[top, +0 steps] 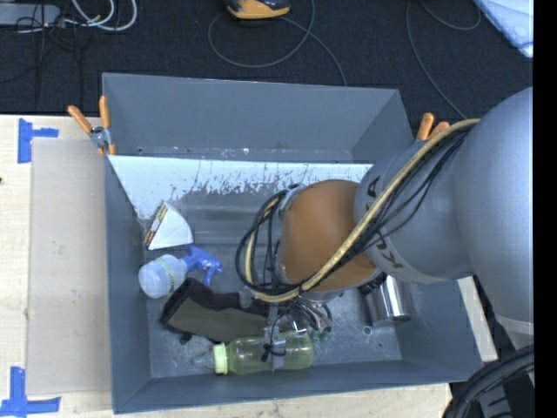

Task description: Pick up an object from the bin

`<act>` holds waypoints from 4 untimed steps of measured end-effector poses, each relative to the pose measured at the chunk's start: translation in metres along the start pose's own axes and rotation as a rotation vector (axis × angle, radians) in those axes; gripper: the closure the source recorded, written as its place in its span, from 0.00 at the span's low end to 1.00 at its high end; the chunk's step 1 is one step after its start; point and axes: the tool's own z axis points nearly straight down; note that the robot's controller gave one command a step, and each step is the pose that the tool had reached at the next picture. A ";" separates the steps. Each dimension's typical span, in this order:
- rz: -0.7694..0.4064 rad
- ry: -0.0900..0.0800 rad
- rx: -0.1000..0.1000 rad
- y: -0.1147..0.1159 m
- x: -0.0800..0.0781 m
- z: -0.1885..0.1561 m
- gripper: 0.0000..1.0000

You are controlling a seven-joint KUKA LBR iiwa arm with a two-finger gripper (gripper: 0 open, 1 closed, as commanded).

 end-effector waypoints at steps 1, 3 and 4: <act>-0.442 -0.003 -0.002 -0.013 0.006 0.023 1.00; -0.446 -0.009 0.000 -0.012 0.005 -0.023 1.00; -0.460 -0.006 0.000 -0.015 0.007 -0.062 1.00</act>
Offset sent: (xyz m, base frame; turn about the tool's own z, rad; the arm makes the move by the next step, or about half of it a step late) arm 0.0000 0.0000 0.0000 0.0000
